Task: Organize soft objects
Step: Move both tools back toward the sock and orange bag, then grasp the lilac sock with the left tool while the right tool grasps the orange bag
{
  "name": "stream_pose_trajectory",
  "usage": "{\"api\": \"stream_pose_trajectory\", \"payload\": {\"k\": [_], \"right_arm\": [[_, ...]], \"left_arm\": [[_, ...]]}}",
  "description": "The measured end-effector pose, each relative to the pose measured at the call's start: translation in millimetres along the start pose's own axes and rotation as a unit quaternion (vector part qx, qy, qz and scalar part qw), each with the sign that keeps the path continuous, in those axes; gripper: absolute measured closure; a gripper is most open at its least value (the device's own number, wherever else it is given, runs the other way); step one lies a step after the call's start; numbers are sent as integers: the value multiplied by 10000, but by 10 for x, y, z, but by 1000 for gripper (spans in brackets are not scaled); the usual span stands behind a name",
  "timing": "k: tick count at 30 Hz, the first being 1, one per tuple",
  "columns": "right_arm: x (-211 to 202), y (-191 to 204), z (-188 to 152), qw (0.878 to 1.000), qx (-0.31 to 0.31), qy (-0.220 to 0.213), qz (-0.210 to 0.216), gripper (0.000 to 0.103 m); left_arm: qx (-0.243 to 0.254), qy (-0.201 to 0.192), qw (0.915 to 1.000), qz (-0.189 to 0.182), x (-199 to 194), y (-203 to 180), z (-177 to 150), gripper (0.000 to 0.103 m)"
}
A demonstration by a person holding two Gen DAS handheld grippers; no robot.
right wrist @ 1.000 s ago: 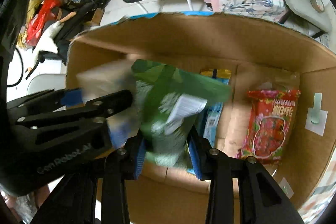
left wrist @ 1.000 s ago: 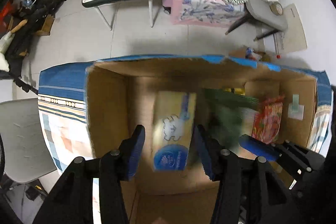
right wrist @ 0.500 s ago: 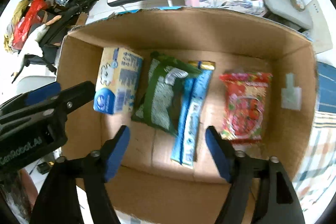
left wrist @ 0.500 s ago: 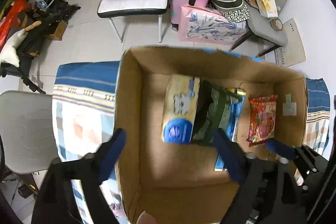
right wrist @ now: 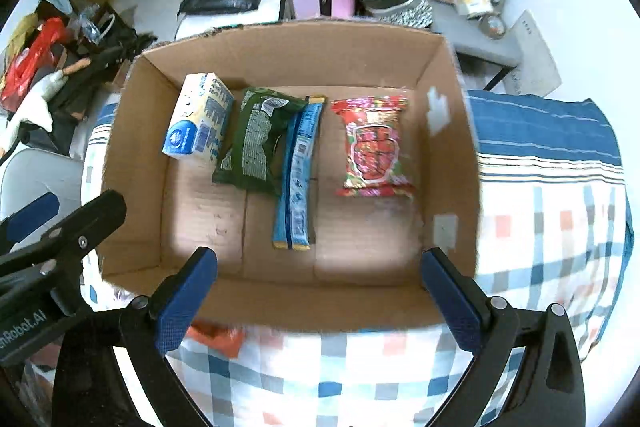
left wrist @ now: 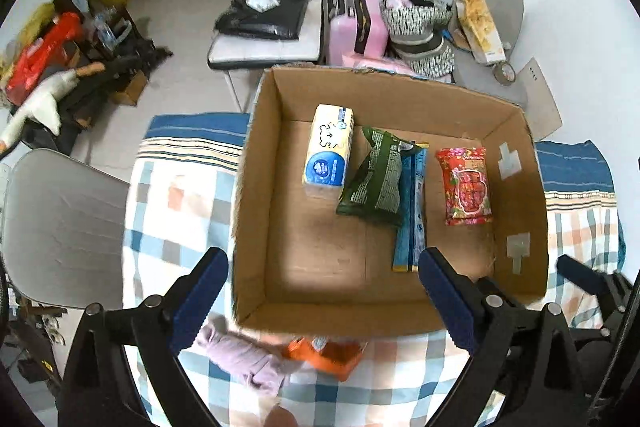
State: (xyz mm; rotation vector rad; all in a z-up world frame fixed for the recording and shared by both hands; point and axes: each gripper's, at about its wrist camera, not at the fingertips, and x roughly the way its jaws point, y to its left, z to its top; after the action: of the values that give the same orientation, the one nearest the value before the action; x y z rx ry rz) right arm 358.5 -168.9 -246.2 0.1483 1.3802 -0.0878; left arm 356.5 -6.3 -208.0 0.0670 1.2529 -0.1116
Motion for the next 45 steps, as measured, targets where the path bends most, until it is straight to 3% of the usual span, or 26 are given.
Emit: {"api": "stream_pose_trajectory", "payload": {"k": [11,19,23,30,35,38,40,42,45], "right_arm": [[-671,-88,-657,9975,-43,-685,-145,0],[-1021,-100,-889,9955,-14,-944,-6,0],[-1038,-67,-932,9961,15,-837,266,0],[-361,269,-1106,9943,-97,-16,1063,0],[371,821,-1228,9887,-1108,413,921,0],[715,1048,-1269,9840,-1498,591,769,2],[887,1170,-1262,9818,-1647,644,697,9],[1043,1289,-1269,9784,-1856,704,580,26],[1245,1444,-1296,9723,-2159,801,400,41]], "left_arm": [[209,-800,9964,197,-730,-110,-483,6],[88,-978,9951,86,-1044,-45,-651,6],[-252,-988,9947,91,-1106,217,-738,6],[-1141,-417,9920,344,-737,932,-1051,6],[-1586,278,9855,531,-194,1306,-1346,6],[-1911,661,9785,407,108,1457,-1527,6],[-2148,916,9720,273,308,1530,-1621,6],[-2385,1126,9646,49,462,1602,-1672,6],[-2756,1384,9508,-294,712,1659,-1725,6]]}}
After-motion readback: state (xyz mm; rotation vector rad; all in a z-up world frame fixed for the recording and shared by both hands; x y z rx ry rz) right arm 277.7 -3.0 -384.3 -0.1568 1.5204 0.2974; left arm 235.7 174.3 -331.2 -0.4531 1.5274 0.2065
